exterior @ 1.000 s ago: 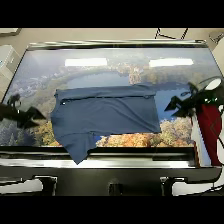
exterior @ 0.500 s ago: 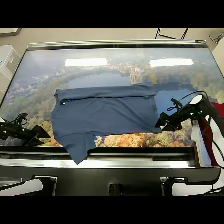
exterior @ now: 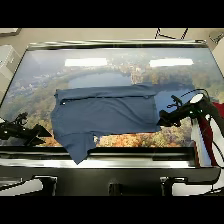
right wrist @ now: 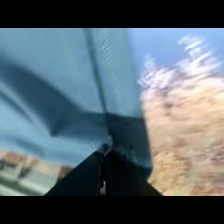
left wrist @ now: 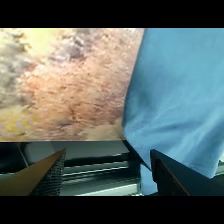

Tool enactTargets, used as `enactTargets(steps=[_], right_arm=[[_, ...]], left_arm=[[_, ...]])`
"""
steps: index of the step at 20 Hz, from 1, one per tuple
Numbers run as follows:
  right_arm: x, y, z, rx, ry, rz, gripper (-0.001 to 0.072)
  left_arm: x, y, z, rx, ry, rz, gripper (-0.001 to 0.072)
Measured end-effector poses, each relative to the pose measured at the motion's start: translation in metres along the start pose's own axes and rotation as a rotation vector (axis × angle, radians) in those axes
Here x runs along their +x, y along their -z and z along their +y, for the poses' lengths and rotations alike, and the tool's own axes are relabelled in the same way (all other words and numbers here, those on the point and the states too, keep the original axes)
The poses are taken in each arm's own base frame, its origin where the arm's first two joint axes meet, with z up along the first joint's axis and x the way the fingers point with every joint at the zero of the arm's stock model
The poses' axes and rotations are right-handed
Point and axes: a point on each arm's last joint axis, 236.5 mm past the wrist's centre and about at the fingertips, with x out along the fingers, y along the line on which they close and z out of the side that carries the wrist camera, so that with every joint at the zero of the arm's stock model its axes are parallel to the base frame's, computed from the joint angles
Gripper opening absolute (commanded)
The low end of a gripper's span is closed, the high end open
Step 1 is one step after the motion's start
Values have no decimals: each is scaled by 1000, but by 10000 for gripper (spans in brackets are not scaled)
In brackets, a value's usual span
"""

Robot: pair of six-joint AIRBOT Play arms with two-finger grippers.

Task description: Fold the clothes and pants, and hang the long-sleeved shirts on hangers.

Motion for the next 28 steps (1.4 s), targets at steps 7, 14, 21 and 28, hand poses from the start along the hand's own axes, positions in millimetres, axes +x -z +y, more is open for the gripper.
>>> enactTargets(steps=[7,14,21,28], right_arm=[[-3,-5,-20,97,90,-21,386],[-4,10,-25,148,115,36,561],[3,15,-26,188,107,49,557],[7,9,-20,206,71,22,537]], left_arm=[[0,1,-1,4,4,5,560],[0,1,-1,23,4,6,562],[7,1,-3,22,18,-2,561],[32,3,-24,30,65,28,426]])
